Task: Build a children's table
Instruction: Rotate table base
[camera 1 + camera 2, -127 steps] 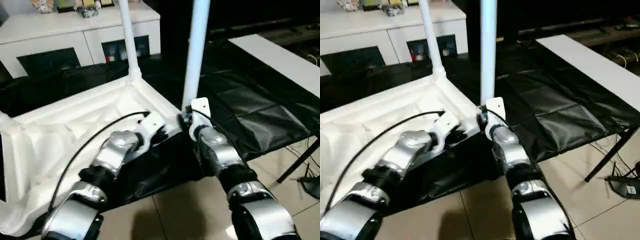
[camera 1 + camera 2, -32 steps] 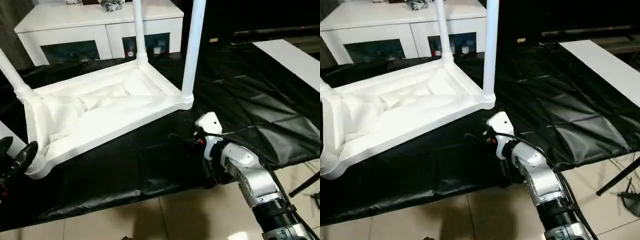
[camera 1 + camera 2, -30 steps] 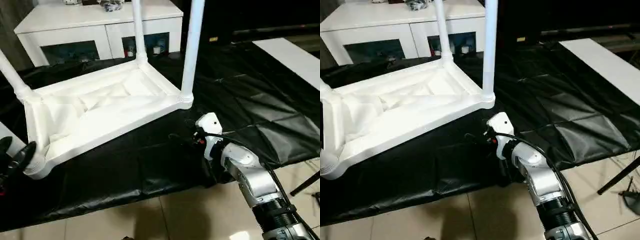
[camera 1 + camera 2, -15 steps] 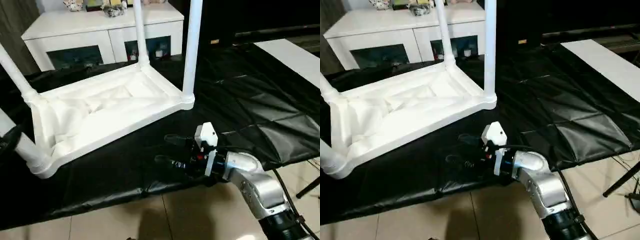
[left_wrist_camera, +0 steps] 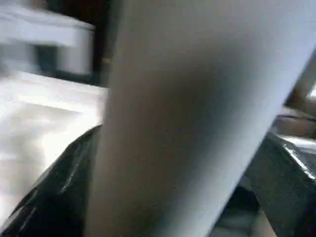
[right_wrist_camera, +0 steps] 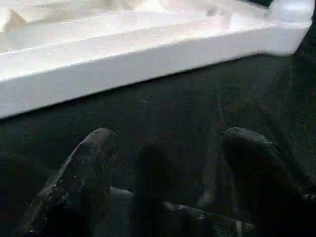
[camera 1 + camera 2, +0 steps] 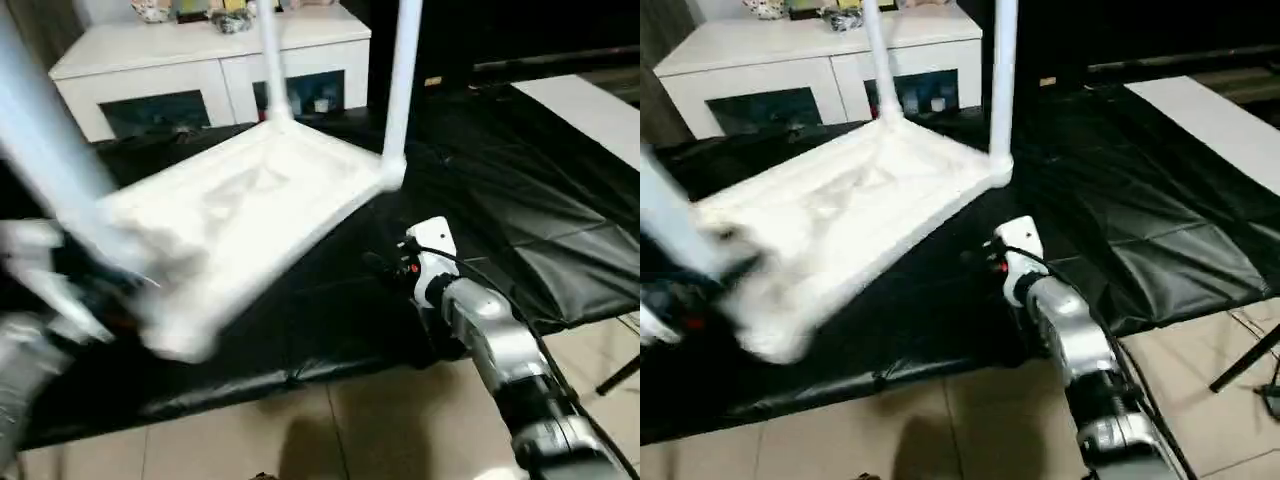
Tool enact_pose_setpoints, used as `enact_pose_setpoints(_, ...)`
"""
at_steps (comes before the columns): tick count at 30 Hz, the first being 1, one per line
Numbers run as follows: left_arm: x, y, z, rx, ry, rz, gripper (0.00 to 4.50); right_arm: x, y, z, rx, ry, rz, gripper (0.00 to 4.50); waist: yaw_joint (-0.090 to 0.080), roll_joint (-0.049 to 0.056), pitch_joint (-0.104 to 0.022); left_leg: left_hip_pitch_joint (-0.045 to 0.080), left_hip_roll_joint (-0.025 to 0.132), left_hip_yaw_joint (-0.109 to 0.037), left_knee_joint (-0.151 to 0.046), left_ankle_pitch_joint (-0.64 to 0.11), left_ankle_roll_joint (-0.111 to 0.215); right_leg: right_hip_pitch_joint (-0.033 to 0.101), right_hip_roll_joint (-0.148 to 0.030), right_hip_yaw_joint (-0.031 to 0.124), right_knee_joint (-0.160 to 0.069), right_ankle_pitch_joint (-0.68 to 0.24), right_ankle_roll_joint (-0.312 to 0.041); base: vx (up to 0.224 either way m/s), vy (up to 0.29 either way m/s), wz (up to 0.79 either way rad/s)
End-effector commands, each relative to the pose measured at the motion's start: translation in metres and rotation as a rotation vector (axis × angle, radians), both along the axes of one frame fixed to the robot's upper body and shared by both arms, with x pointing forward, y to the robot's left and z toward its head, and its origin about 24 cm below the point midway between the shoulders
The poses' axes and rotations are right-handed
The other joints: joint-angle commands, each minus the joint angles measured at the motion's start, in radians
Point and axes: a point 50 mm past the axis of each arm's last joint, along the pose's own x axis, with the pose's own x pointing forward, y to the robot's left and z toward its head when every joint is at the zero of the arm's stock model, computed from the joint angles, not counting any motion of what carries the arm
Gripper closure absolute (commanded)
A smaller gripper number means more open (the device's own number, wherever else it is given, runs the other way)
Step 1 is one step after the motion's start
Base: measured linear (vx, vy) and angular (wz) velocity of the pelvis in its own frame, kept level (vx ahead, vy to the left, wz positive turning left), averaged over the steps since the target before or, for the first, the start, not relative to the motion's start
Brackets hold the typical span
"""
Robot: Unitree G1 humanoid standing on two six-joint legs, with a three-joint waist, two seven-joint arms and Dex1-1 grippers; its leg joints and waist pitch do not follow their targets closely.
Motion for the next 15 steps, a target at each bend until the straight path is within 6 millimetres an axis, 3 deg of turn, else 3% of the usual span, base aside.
enact_pose_setpoints(1,-0.007,-0.032,0.014,-0.043,0.0,-0.21,0.05,0.013,-0.002,0.007,-0.045,-0.036,-0.024,0.79,-0.006,-0.018,-0.065,0.009,0.023,-0.011,-0.087,-0.334,-0.038,0.026,-0.014,0.018,-0.051,-0.256,-0.213,0.0,0.0,0.0)
enact_pose_setpoints(3,-0.008,-0.041,0.017,-0.048,-0.003,-0.25,0.05,0.016,-0.003,0.008,-0.062,-0.043,-0.03,0.79,-0.004,-0.01,-0.069,0.015,0.021,-0.004,-0.077,-0.275,-0.025,0.02,-0.01,0.017,-0.046,-0.184,-0.23,0.0,0.0,0.0)
enact_pose_setpoints(4,-0.005,-0.057,0.02,-0.039,-0.024,-0.315,0.05,0.025,0.001,0.014,-0.052,-0.058,-0.035,0.79,-0.009,-0.016,-0.069,0.01,0.018,-0.004,-0.075,-0.245,-0.017,0.026,-0.008,0.015,-0.041,-0.149,-0.243,0.0,0.0,0.0)
enact_pose_setpoints(5,-0.003,-0.061,0.021,-0.034,-0.028,-0.326,0.05,0.027,0.002,0.015,-0.046,-0.062,-0.037,0.79,-0.008,-0.019,-0.071,0.015,0.018,0.0,-0.072,-0.233,-0.013,0.025,-0.007,0.016,-0.042,-0.132,-0.248,0.0,0.0,0.0)
enact_pose_setpoints(6,-0.001,-0.065,0.022,-0.036,-0.036,-0.338,0.05,0.03,0.004,0.017,-0.045,-0.067,-0.035,0.79,-0.008,-0.025,-0.074,0.006,0.016,-0.001,-0.065,-0.175,0.003,0.034,-0.008,0.016,-0.034,-0.071,-0.257,0.0,0.0,0.0)
enact_pose_setpoints(7,0.001,-0.068,0.024,-0.051,-0.039,-0.351,0.05,0.032,0.006,0.018,-0.042,-0.069,-0.032,0.79,-0.007,-0.029,-0.078,0.004,0.015,0.003,-0.057,-0.125,0.023,0.033,-0.009,0.016,-0.029,-0.022,-0.268,0.0,0.0,0.0)
enact_pose_setpoints(9,0.006,-0.074,0.025,-0.054,-0.041,-0.375,0.05,0.035,0.009,0.02,-0.047,-0.068,-0.022,0.79,-0.008,-0.031,-0.077,-0.001,0.014,0.004,-0.054,-0.091,0.042,0.034,-0.007,0.015,-0.028,-0.007,-0.269,0.0,0.0,0.0)
enact_pose_setpoints(11,0.018,-0.087,0.025,-0.03,-0.042,-0.415,0.05,0.04,0.019,0.021,-0.044,-0.056,0.019,0.79,-0.008,-0.034,-0.074,0.002,0.018,0.008,-0.052,-0.129,0.037,0.03,-0.006,0.016,-0.03,-0.066,-0.273,0.0,0.0,0.0)
enact_pose_setpoints(12,0.019,-0.09,0.026,-0.029,-0.042,-0.434,0.05,0.04,0.022,0.021,-0.047,-0.052,0.037,0.79,-0.006,-0.031,-0.072,0.005,0.019,0.009,-0.054,-0.154,0.032,0.028,-0.007,0.015,-0.032,-0.097,-0.272,0.0,0.0,0.0)
enact_pose_setpoints(14,0.023,-0.101,0.028,-0.024,-0.046,-0.489,0.05,0.04,0.031,0.018,-0.051,-0.027,0.097,0.79,-0.008,-0.032,-0.065,0.006,0.026,0.008,-0.062,-0.251,-0.001,0.027,-0.011,0.016,-0.038,-0.206,-0.254,0.0,0.0,0.0)
enact_pose_setpoints(15,0.024,-0.105,0.029,-0.022,-0.048,-0.516,0.05,0.039,0.035,0.017,-0.063,-0.019,0.125,0.79,-0.009,-0.032,-0.065,0.007,0.027,0.006,-0.062,-0.26,-0.009,0.027,-0.011,0.016,-0.037,-0.219,-0.251,0.0,0.0,0.0)
